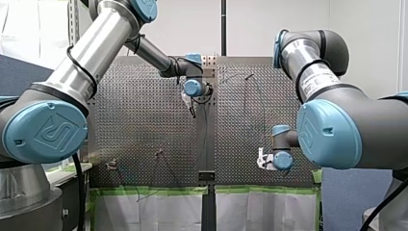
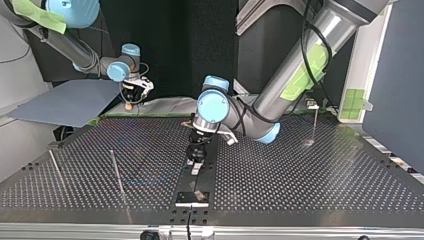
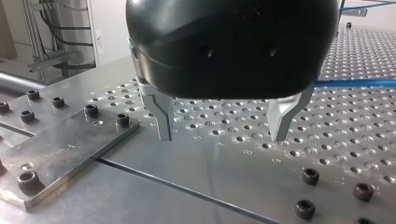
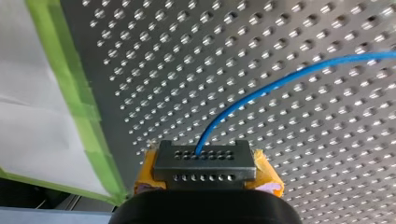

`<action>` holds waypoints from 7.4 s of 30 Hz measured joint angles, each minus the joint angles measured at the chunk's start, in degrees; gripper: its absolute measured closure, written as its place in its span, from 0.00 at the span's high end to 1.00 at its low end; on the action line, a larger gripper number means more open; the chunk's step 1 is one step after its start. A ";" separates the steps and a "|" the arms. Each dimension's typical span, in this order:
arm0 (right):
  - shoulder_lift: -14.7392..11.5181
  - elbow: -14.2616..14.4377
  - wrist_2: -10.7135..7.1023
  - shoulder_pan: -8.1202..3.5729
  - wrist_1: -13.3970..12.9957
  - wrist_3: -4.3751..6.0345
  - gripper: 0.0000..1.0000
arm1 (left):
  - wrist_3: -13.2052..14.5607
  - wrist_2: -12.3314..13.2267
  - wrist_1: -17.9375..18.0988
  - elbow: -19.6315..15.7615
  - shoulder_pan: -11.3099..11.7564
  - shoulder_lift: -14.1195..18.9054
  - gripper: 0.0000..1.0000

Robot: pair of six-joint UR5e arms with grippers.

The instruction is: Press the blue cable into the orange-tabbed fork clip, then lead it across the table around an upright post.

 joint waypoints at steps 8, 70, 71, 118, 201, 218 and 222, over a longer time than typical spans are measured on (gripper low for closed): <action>4.13 0.01 -0.15 -0.82 -2.82 0.27 0.01 | 0.26 0.00 -0.49 0.01 0.08 0.00 1.00; 12.17 0.05 -0.41 -1.54 -2.17 -0.16 0.01 | -11.85 11.21 -27.07 0.01 1.08 3.40 1.00; 12.17 0.04 -0.41 -1.54 -2.18 -0.16 0.01 | -11.94 11.58 -27.45 0.01 1.00 3.41 1.00; 12.18 0.04 -0.52 -1.25 -2.38 -0.16 0.01 | -5.73 17.90 -20.38 6.78 -8.78 9.29 1.00; 12.18 -0.03 -1.02 -0.93 -2.28 -0.15 0.01 | 13.88 -2.99 -29.21 6.81 -9.36 8.95 1.00; 12.18 -0.05 -1.09 -0.92 -2.19 -0.30 0.01 | 12.73 -8.39 -26.76 -0.03 -4.33 9.08 1.00; 12.18 -0.04 -1.09 -0.92 -2.16 -0.32 0.01 | 10.80 -9.31 -24.69 -2.12 -3.49 9.08 1.00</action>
